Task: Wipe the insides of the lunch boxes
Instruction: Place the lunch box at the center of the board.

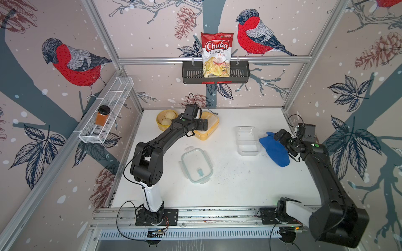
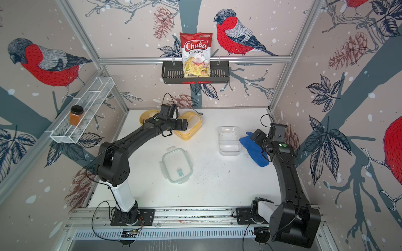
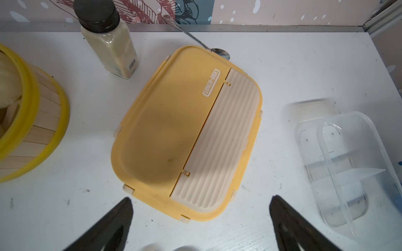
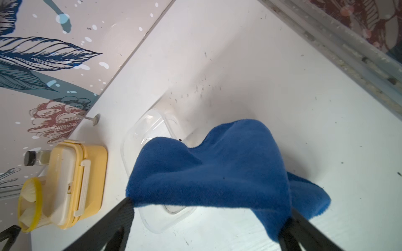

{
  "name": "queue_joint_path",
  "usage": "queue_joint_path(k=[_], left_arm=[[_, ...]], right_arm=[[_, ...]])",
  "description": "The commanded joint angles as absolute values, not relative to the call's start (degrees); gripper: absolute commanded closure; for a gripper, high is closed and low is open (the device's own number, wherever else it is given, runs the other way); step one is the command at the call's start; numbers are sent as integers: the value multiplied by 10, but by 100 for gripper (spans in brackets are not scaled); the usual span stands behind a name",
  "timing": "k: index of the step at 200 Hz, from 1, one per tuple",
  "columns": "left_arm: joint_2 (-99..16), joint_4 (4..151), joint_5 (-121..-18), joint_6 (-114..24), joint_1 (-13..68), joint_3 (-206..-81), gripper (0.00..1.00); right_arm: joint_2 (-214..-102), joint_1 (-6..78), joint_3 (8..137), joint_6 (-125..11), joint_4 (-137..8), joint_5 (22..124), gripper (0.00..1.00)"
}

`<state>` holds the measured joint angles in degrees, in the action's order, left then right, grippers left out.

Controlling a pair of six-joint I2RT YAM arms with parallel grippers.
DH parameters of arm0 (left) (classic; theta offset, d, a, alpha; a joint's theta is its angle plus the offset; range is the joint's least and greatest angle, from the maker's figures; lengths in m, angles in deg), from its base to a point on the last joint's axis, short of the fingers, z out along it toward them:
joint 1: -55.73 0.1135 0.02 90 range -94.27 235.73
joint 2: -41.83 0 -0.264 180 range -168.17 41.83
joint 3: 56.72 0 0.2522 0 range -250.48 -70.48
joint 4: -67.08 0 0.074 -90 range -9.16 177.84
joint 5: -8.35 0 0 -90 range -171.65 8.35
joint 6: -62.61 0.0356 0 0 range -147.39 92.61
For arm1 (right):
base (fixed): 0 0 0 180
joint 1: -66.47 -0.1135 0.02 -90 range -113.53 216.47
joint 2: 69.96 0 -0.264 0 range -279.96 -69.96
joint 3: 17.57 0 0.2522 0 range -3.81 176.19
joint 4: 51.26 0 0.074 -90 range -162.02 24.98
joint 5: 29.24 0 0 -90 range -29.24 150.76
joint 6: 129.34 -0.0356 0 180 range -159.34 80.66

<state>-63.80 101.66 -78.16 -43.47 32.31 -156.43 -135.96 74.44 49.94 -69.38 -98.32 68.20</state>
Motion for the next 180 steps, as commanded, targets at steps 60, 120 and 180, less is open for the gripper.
queue_joint_path(k=[60, 120, 180], left_arm=[[-634, 971, -728, -424, 336, -1548, 3], [-630, 952, -703, -430, 349, -1536, 3], [-640, 944, -670, -433, 359, -1536, 3]], right_arm=[[-1445, 768, 429, -684, -1068, 741, 0], [-1388, 783, 480, -690, -1146, 717, 0], [-1374, 781, 555, -661, -1193, 760, 0]])
